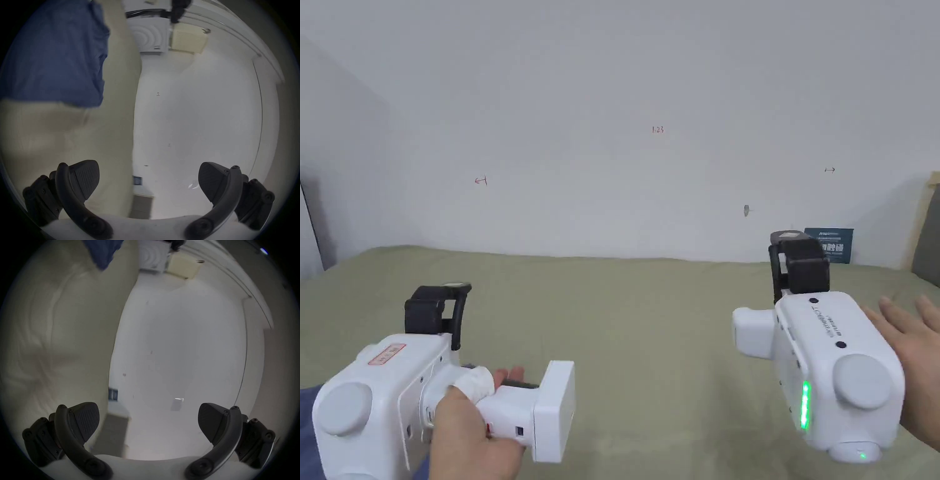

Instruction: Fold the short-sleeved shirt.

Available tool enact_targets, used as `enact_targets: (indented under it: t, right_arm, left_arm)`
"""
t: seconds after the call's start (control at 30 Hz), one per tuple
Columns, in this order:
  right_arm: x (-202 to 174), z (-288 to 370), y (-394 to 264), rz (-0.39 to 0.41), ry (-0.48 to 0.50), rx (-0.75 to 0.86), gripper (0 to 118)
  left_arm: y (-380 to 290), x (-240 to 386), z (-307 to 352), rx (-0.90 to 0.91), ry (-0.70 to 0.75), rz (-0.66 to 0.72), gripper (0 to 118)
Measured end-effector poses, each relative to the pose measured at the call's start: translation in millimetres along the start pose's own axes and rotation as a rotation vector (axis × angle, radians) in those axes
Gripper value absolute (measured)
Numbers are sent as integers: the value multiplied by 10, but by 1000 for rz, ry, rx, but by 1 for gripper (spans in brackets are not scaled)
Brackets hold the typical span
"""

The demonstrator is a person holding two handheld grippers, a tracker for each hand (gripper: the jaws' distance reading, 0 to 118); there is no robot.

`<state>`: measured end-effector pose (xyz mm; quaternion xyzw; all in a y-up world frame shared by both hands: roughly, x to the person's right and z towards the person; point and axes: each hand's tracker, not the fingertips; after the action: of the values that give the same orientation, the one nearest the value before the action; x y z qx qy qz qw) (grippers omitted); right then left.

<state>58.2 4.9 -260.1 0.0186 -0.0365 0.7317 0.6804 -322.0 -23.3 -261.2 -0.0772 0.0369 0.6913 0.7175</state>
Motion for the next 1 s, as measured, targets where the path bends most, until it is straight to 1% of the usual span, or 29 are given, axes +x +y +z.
enact_targets:
  t: [0.03,0.07,0.1,0.17,0.2,0.23,0.27,0.3,0.33,0.37,0.4,0.43,0.47,0.53,0.67,0.73,0.87,1.0]
  right_arm:
    - [55,21,-18,-140,-6,6,117]
    - [173,40,-53,-398,43,-8,117]
    - [259,53,-116,-631,65,-17,117]
    - [391,54,-319,-1065,155,-69,117]
    - [395,67,-424,-1256,202,-77,117]
    - [349,90,-506,-1391,216,-88,117]
    - [285,114,-552,-1491,216,-107,117]
    - [208,140,-586,-1551,204,-100,117]
    - [141,158,-582,-1543,158,-108,117]
    - [97,172,-581,-1554,129,-126,117]
    - [48,183,-536,-1555,120,-154,117]
    - [37,183,-534,-1572,130,-163,117]
    - [39,180,-541,-1599,161,-163,117]
    - [68,186,-527,-1624,167,-172,117]
    - [110,215,-519,-1620,141,-161,117]
    - [147,222,-529,-1627,141,-158,117]
    - [235,266,-557,-1647,105,-156,117]
    - [328,319,-564,-1614,80,-140,117]
  left_arm:
    - [9,129,-9,-11,-8,-120,118]
    - [82,267,-172,-27,17,-380,118]
    - [24,485,-189,14,50,-681,118]
    - [-311,782,-118,234,113,-1319,118]
    - [-519,769,41,367,96,-1534,118]
    - [-614,736,89,406,68,-1649,118]
    - [-665,678,116,390,13,-1686,118]
    - [-691,650,113,352,-15,-1680,118]
    - [-743,599,197,319,-6,-1637,118]
    - [-750,571,177,259,-3,-1610,118]
    - [-754,543,141,233,23,-1569,118]
    - [-750,520,114,230,47,-1541,118]
    - [-756,517,129,220,38,-1516,118]
    - [-742,495,112,229,38,-1514,118]
    - [-736,506,137,229,36,-1504,118]
    - [-746,533,138,213,37,-1497,118]
    - [-749,575,141,193,53,-1504,118]
    - [-748,616,192,202,65,-1521,118]
